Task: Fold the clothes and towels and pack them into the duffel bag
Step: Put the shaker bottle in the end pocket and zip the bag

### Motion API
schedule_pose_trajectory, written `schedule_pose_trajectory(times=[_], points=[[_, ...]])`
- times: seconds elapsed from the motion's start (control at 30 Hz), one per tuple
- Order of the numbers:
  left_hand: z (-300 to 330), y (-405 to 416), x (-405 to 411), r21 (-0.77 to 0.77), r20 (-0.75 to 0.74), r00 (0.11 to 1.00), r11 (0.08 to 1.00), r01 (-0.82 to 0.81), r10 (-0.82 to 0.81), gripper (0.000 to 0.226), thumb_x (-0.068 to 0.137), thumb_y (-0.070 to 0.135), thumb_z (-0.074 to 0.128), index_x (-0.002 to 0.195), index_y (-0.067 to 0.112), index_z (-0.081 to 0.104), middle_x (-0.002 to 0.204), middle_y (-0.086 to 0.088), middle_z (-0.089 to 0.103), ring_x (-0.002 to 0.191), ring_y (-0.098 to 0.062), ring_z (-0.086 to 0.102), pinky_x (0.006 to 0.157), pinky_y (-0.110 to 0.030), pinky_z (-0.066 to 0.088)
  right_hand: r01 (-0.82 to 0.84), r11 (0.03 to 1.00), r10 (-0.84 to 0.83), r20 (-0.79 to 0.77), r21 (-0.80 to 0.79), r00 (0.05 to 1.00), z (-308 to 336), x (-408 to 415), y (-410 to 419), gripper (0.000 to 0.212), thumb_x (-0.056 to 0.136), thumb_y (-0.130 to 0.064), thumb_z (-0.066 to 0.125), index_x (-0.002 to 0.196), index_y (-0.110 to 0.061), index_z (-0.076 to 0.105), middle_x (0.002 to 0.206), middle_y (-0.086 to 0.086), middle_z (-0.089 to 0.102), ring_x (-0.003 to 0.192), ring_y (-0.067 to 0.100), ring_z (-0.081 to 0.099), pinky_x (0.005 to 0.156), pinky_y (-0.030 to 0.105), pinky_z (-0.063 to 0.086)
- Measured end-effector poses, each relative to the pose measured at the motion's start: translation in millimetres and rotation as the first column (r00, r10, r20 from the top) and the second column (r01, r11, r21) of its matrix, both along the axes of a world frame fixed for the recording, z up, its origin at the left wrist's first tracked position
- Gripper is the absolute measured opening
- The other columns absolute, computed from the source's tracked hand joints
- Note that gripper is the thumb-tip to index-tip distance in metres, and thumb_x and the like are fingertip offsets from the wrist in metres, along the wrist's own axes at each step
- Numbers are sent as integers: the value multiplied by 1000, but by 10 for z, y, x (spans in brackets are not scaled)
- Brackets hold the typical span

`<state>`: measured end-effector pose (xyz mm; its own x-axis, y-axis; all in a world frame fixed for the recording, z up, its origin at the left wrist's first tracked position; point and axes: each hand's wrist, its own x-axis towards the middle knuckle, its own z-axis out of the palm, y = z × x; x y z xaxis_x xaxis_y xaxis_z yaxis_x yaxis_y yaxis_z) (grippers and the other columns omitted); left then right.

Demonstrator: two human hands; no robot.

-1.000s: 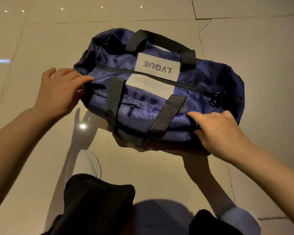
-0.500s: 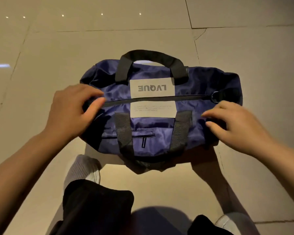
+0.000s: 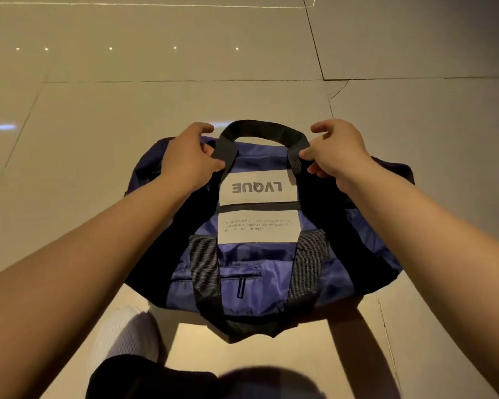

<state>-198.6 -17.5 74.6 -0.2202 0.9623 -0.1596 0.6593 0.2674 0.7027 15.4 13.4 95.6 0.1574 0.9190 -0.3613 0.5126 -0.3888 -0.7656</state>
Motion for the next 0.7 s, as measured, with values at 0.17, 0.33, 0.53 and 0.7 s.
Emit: schedule_pose_trajectory(times=[0.17, 0.33, 0.53, 0.7], points=[[117, -534, -4, 295, 250, 968, 950, -104, 28, 31, 81, 8, 73, 104, 26, 62, 83, 14, 62, 79, 4, 61, 79, -12, 48, 96, 954, 8, -344, 283, 939, 89, 37, -458, 38, 84, 5, 65, 108, -24, 60, 80, -7, 60, 75, 10, 63, 64, 16, 52], [-242, -1342, -122, 356, -124, 933, 863, 359, -337, 17, 88, 23, 61, 102, 16, 68, 107, 16, 66, 105, 0, 60, 100, -7, 36, -262, 934, 303, -147, 241, 942, -272, 305, -1326, 25, 85, -7, 69, 92, -30, 65, 91, -18, 68, 93, -1, 63, 86, 23, 51], [-456, -1525, -401, 9, -528, 478, 559, 829, -701, 50, 72, 14, 56, 122, 12, 57, 147, -10, 44, 137, -26, 32, 114, -39, 20, -918, 390, 566, 768, 70, 299, -464, 670, -1511, 50, 69, -12, 71, 117, -23, 69, 129, -1, 63, 121, 28, 57, 103, 46, 32], [-394, -1462, -435, -59, -576, 431, 561, 825, -695, 82, 57, 6, 84, 129, 14, 45, 147, -14, 43, 134, -28, 35, 111, -43, 26, -932, 359, 568, 804, -49, 177, -458, 681, -1527, 72, 56, -9, 83, 126, -18, 64, 136, 7, 57, 122, 32, 55, 95, 57, 42]])
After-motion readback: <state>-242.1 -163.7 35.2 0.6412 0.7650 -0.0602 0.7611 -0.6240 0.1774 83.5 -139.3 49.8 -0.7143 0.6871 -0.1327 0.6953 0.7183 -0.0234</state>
